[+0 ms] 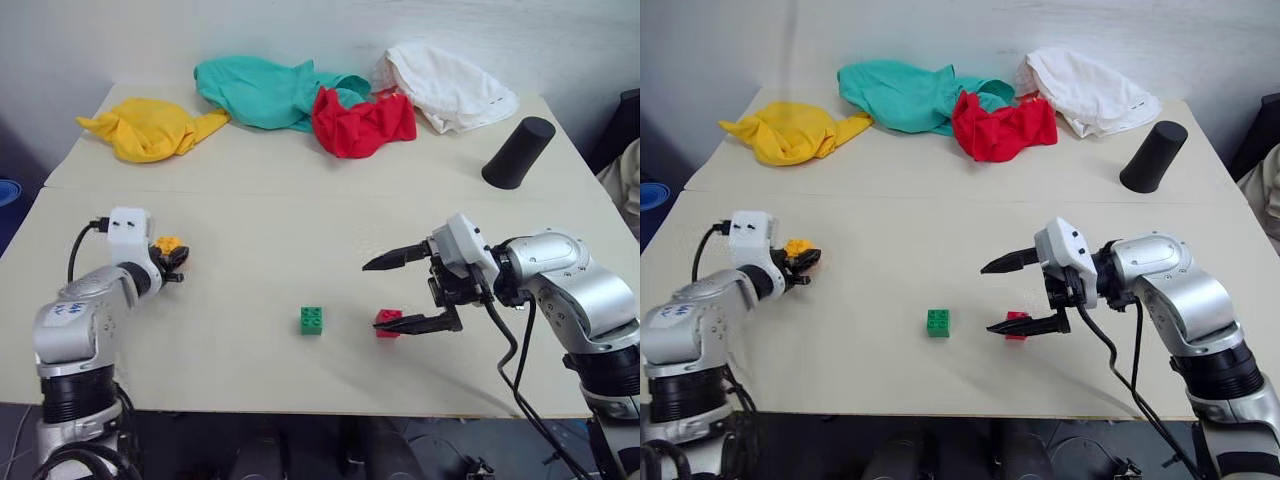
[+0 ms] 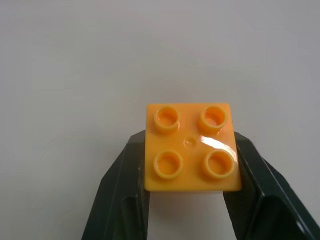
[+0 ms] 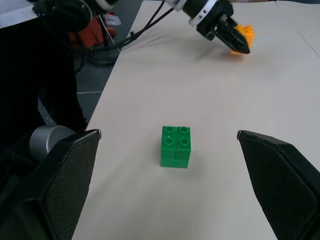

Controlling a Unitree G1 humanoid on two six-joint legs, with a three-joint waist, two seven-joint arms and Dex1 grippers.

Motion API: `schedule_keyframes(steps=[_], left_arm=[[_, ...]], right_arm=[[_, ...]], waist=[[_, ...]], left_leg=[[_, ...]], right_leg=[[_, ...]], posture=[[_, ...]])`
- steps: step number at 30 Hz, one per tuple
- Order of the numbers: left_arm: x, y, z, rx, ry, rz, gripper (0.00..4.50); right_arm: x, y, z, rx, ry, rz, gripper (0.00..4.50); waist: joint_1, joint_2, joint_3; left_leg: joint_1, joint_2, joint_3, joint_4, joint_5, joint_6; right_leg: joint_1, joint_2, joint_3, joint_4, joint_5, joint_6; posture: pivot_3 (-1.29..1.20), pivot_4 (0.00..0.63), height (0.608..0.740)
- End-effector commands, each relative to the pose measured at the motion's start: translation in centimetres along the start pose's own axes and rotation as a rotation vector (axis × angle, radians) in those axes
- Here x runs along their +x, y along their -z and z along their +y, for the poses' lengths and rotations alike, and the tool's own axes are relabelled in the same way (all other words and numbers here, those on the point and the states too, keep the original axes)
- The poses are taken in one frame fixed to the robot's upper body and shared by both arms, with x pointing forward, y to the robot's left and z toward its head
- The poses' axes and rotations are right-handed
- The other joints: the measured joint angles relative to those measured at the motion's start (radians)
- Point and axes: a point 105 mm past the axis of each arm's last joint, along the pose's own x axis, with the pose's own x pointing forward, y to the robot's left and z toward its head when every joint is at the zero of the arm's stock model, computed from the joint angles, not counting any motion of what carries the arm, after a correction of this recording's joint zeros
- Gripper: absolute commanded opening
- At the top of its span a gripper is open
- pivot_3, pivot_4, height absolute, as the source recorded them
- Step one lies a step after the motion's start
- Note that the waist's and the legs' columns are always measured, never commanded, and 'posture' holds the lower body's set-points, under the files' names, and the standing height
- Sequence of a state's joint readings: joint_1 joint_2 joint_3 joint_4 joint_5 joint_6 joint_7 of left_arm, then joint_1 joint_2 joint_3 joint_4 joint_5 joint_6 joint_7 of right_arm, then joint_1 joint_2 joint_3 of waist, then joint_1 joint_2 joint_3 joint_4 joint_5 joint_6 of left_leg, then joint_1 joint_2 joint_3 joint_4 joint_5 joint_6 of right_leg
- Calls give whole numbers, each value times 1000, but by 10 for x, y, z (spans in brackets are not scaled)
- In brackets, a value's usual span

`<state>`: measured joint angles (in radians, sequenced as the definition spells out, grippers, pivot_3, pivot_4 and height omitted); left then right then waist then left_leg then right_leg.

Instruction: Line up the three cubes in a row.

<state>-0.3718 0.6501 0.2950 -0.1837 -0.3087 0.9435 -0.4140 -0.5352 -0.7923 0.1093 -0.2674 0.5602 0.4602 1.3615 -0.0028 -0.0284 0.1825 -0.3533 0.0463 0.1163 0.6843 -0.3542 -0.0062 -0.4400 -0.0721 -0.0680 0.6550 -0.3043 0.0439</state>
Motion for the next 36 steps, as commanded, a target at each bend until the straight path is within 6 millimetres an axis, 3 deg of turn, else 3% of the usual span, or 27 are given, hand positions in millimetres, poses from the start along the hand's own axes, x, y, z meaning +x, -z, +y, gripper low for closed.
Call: schedule_keyframes(steps=[1,4,9,15,20,34,36], left_arm=[[-16,-15,-57,257,428,-96,1530],[-33,-1,-77,426,693,-46,1530],[-45,20,-79,570,938,83,1530],[-34,37,-69,680,1027,141,1530],[-24,37,-71,689,1055,122,1530],[-17,46,-82,705,1134,115,1530],[-17,46,-82,701,1132,121,2282]], right_arm=[[-8,-4,2,-48,6,22,4500],[-12,-1,2,-39,24,38,4500],[-29,16,9,-22,77,109,4500],[-48,27,17,28,176,151,4500],[-64,38,21,55,244,195,4500],[-65,40,22,58,259,209,4500],[-66,41,22,55,253,221,4500]], waist=[[-1,0,0],[-1,1,0],[0,1,1],[2,2,1],[0,1,1],[1,2,1],[1,2,1]], left_leg=[[0,0,0,0,0,0],[0,0,0,0,0,0],[0,0,1,0,0,0],[-1,0,2,0,-1,2],[-1,0,2,0,-1,2],[0,1,3,0,-1,2],[0,1,3,0,-1,2]], right_leg=[[0,0,0,0,0,0],[0,0,0,-1,0,0],[-1,0,0,-1,0,-1],[-1,1,0,-1,0,-1],[-1,2,0,-1,0,0],[-2,3,2,0,0,0],[-2,3,2,0,0,0]], posture=[[0,150,740],[0,150,740],[0,150,740],[0,150,740],[0,150,740],[0,150,740],[0,150,740]])
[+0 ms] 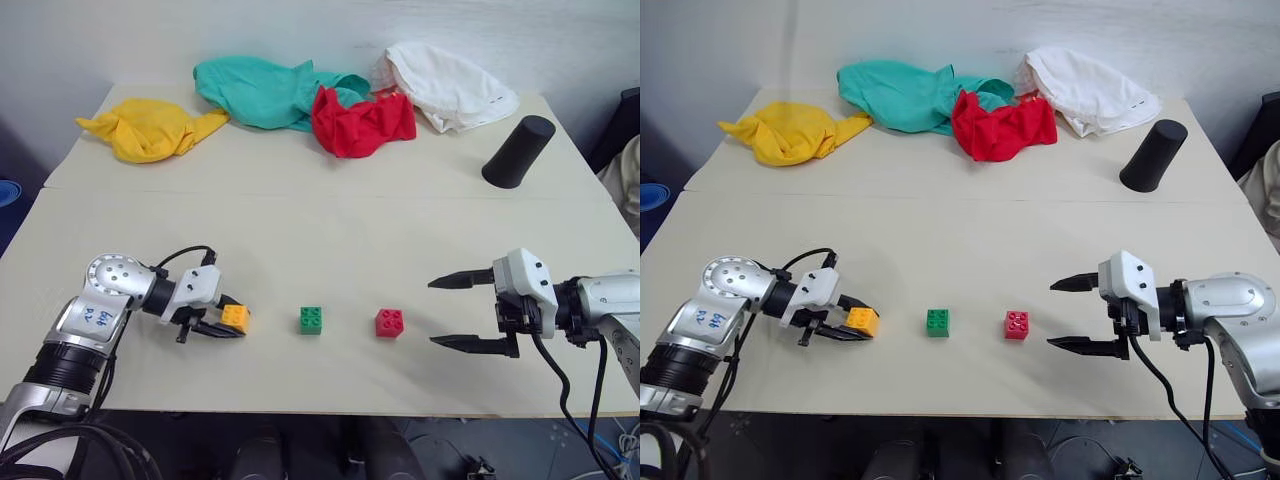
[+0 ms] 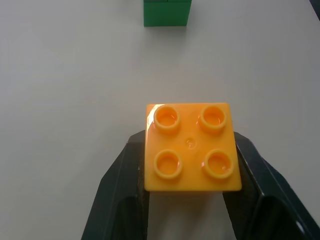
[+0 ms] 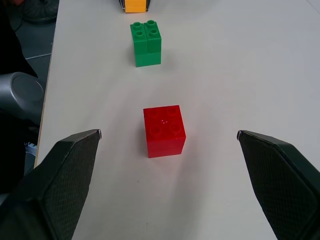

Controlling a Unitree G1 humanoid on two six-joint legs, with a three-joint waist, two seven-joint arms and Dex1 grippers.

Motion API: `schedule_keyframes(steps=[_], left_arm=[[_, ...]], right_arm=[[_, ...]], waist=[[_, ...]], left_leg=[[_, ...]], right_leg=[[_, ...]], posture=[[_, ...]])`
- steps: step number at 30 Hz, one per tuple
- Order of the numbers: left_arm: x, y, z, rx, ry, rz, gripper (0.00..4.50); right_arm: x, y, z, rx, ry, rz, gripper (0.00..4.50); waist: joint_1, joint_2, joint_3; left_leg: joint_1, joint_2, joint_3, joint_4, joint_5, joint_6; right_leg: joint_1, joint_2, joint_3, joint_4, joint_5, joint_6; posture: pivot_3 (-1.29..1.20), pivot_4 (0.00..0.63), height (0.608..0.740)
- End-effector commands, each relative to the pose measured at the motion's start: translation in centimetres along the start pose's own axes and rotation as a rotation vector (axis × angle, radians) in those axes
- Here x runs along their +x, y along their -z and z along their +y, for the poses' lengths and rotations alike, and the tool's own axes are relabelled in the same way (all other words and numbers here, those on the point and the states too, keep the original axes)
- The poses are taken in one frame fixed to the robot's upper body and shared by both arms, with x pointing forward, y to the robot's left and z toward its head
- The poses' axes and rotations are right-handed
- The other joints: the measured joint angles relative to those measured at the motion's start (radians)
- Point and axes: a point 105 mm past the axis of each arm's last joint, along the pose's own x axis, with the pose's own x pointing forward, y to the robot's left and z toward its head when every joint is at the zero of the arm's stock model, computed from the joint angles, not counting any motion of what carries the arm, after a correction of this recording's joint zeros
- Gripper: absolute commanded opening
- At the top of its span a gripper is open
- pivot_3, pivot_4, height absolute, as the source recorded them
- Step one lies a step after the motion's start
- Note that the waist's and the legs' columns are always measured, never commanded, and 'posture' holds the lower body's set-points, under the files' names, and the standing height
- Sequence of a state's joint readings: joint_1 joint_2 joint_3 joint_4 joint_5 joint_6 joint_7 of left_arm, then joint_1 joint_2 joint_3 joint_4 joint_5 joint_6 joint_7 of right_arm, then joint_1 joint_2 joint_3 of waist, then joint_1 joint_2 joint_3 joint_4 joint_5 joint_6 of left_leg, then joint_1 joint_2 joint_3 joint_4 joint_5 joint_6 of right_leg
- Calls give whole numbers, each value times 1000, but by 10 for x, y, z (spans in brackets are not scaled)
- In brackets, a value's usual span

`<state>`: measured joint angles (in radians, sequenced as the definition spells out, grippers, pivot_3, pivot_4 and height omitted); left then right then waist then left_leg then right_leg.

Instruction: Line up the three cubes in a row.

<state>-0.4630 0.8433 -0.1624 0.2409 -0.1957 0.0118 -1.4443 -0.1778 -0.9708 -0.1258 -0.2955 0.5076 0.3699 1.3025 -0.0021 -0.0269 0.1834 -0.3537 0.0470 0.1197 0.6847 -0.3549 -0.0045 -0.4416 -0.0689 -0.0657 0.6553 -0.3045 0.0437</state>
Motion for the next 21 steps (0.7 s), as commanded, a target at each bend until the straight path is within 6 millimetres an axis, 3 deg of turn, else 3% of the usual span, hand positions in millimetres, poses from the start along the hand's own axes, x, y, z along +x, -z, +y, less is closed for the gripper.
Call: schedule_keyframes(steps=[1,4,8,10,13,15,21], left_arm=[[-2,-4,2,15,-1,7,2469],[-4,-2,1,0,-8,15,3338],[-32,-2,-6,-36,-44,36,4479],[-44,-2,-10,-46,-54,54,4479],[-86,-10,-26,-109,-110,81,4479],[-101,-15,-34,-122,-142,105,4479],[-112,-31,-51,-116,-179,94,4479]], right_arm=[[-5,-5,-2,-60,-1,26,4500],[-5,-2,-1,-60,-8,33,4500],[-11,4,-1,-35,-18,50,4500],[-15,7,0,-14,-32,61,4500],[-36,13,5,25,-71,82,4500],[-46,16,7,47,-84,90,4500],[-55,34,-4,88,-41,116,4500]], waist=[[0,0,0],[0,0,0],[-4,0,0],[-6,0,0],[-4,0,0],[-3,0,0],[-1,1,1]], left_leg=[[0,0,0,0,0,0],[0,0,0,0,0,0],[0,0,0,0,0,0],[0,1,0,0,0,0],[0,1,0,0,0,0],[-1,1,0,0,0,0],[1,0,0,0,-1,1]], right_leg=[[0,0,0,0,0,0],[0,0,0,0,0,0],[0,0,0,0,0,0],[-1,1,1,1,0,0],[-1,0,1,0,0,0],[-1,0,1,0,0,0],[2,-1,1,-1,0,0]], posture=[[0,150,740],[0,150,740],[0,150,740],[0,150,740],[0,150,740],[0,150,740],[0,150,740]])
